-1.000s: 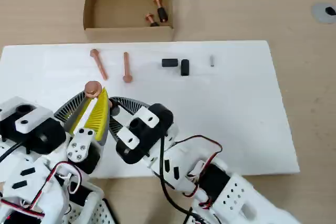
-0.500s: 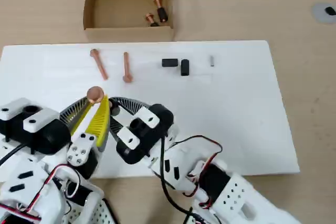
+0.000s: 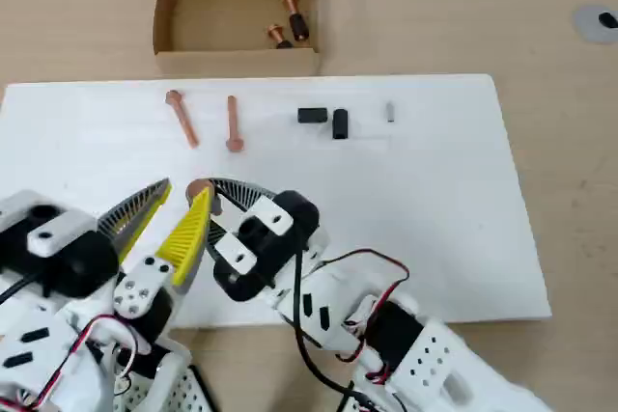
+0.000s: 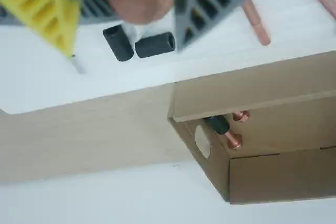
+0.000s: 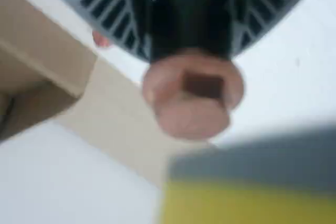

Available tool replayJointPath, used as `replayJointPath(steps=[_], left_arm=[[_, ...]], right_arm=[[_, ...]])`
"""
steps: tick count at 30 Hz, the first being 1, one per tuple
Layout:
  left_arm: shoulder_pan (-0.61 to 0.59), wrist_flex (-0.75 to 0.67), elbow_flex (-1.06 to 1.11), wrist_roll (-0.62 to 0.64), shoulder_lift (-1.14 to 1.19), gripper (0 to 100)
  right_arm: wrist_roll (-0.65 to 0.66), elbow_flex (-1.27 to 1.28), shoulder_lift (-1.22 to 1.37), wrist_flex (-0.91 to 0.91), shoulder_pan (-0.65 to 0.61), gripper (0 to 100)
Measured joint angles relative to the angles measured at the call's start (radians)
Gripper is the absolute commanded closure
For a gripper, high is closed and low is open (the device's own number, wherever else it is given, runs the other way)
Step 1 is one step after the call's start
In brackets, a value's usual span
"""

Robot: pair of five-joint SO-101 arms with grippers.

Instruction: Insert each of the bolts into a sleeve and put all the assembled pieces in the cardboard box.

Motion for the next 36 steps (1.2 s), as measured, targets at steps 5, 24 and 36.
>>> replayJointPath(steps=[5, 24, 36], left_arm=[[-0.026, 0.012, -0.075, 0.002, 0.044, 85], [-0.465, 0.029, -0.402, 0.13, 0.988, 94], [-0.465, -0.068, -0.402, 0.13, 1.048, 99]], right_arm=[[0.0, -0.002, 0.0, 0.0, 0.094, 98.9], [0.0, -0.671, 0.509, 0.226, 0.437, 98.8], [0.0, -1.363, 1.281, 0.229, 0.532, 98.8]])
